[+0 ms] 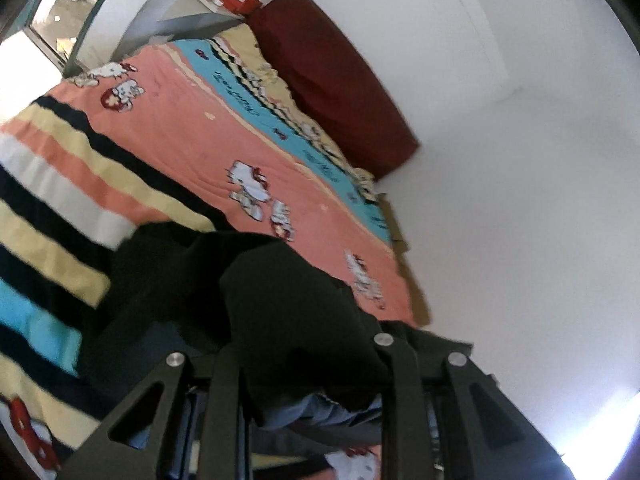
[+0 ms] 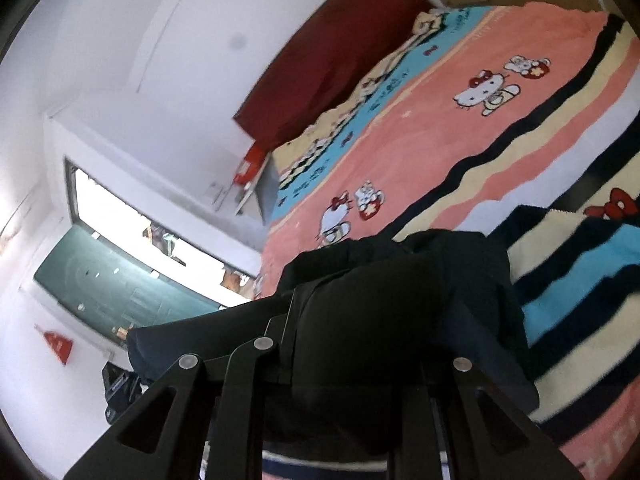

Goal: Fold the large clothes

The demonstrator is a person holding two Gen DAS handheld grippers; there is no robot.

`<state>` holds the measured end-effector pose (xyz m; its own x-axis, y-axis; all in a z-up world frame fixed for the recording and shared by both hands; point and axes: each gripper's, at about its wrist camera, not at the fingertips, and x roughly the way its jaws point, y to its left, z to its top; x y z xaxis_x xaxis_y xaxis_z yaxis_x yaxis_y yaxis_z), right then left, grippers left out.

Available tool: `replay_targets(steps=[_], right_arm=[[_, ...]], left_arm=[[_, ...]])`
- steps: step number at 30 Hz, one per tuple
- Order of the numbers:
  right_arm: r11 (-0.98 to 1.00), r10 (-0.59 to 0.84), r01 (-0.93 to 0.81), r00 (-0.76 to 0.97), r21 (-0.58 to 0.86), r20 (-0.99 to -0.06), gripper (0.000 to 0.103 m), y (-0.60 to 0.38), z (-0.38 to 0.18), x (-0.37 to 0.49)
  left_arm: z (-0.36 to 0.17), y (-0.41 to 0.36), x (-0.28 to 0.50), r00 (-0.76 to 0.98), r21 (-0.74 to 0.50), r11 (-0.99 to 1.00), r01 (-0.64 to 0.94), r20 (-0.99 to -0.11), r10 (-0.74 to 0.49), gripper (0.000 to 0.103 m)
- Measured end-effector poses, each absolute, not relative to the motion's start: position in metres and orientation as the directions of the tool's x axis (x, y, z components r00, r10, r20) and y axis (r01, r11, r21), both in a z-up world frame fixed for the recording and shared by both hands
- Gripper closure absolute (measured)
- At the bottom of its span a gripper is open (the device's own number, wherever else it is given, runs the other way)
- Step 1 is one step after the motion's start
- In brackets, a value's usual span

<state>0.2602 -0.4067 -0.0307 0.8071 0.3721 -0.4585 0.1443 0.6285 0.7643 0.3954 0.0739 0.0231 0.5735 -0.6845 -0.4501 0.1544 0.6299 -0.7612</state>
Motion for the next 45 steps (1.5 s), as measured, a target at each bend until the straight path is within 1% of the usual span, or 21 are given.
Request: replay_targets(steps=[5,7,9,13,15,18,25,27,28,30,31,32,33,34,35,36,37,39,41,43,45], right_arm=[[0.680,0.314,0.203,0.788,0.705,-0.530,0.085,-0.404,-0.039,0.303],[0.694,0.301,0.221,0.776,0.685,-0.554,0.085,-0.403,-0.045,0.319],[0.707,0.285,0.244,0.761,0.664,-0.583,0.085,-0.402,-0.054,0.336],[0.683,0.300,0.301,0.715,0.666,-0.631,0.085,-0.404,-0.081,0.365],[0.665,0.310,0.332,0.692,0.669,-0.652,0.085,-0.405,-0.098,0.376],[0.668,0.310,0.348,0.674,0.658,-0.671,0.086,-0.401,-0.118,0.390],[0.681,0.303,0.337,0.679,0.650,-0.669,0.086,-0.397,-0.135,0.398],[0.660,0.309,0.343,0.687,0.669,-0.657,0.085,-0.398,-0.136,0.396],[0.637,0.320,0.345,0.695,0.690,-0.643,0.082,-0.401,-0.137,0.394],[0.590,0.350,0.341,0.709,0.732,-0.612,0.078,-0.405,-0.138,0.390],[0.573,0.357,0.338,0.717,0.747,-0.599,0.075,-0.408,-0.137,0.387],[0.558,0.364,0.332,0.726,0.761,-0.584,0.072,-0.410,-0.135,0.384],[0.549,0.372,0.323,0.731,0.771,-0.572,0.067,-0.411,-0.133,0.383],[0.546,0.379,0.312,0.735,0.777,-0.562,0.064,-0.413,-0.129,0.381],[0.549,0.380,0.307,0.737,0.777,-0.559,0.063,-0.412,-0.125,0.381],[0.548,0.384,0.300,0.740,0.781,-0.553,0.058,-0.412,-0.121,0.380],[0.541,0.389,0.292,0.744,0.788,-0.543,0.053,-0.413,-0.118,0.380],[0.526,0.392,0.289,0.752,0.800,-0.530,0.050,-0.416,-0.113,0.377],[0.509,0.391,0.290,0.761,0.810,-0.518,0.044,-0.418,-0.108,0.372],[0.505,0.385,0.285,0.770,0.815,-0.508,0.034,-0.421,-0.101,0.366],[0.506,0.379,0.268,0.785,0.820,-0.490,0.028,-0.423,-0.089,0.360]], left_arm=[[-0.001,0.055,0.442,0.570,-0.690,0.714,0.115,-0.543,-0.617,0.082],[-0.015,0.050,0.458,0.564,-0.669,0.737,0.095,-0.574,-0.594,0.080],[-0.033,0.042,0.477,0.549,-0.633,0.770,0.072,-0.619,-0.561,0.079],[-0.077,0.029,0.505,0.494,-0.598,0.801,0.029,-0.688,-0.532,0.079],[-0.095,0.023,0.512,0.472,-0.591,0.806,0.030,-0.703,-0.533,0.079],[-0.115,0.016,0.521,0.465,-0.593,0.804,0.042,-0.701,-0.541,0.079],[-0.136,0.016,0.528,0.448,-0.611,0.790,0.044,-0.695,-0.563,0.079],[-0.133,0.017,0.526,0.444,-0.621,0.782,0.053,-0.687,-0.575,0.078],[-0.130,0.018,0.523,0.448,-0.623,0.780,0.058,-0.682,-0.578,0.077],[-0.121,0.023,0.518,0.460,-0.650,0.756,0.074,-0.651,-0.604,0.072],[-0.117,0.026,0.516,0.467,-0.669,0.740,0.074,-0.632,-0.619,0.070],[-0.111,0.033,0.514,0.479,-0.705,0.706,0.070,-0.597,-0.644,0.065],[-0.105,0.039,0.513,0.487,-0.733,0.676,0.068,-0.567,-0.664,0.058],[-0.100,0.045,0.511,0.495,-0.764,0.641,0.068,-0.532,-0.687,0.053],[-0.094,0.053,0.510,0.511,-0.810,0.584,0.059,-0.478,-0.714,0.046],[-0.090,0.059,0.509,0.521,-0.840,0.541,0.050,-0.440,-0.732,0.042],[-0.088,0.064,0.508,0.527,-0.863,0.504,0.041,-0.410,-0.744,0.041],[-0.084,0.073,0.506,0.536,-0.892,0.452,0.016,-0.374,-0.757,0.040],[-0.077,0.080,0.500,0.555,-0.897,0.442,0.001,-0.367,-0.746,0.040],[-0.068,0.086,0.493,0.567,-0.895,0.446,0.005,-0.365,-0.739,0.040],[-0.056,0.096,0.485,0.587,-0.895,0.447,0.012,-0.355,-0.728,0.040]])
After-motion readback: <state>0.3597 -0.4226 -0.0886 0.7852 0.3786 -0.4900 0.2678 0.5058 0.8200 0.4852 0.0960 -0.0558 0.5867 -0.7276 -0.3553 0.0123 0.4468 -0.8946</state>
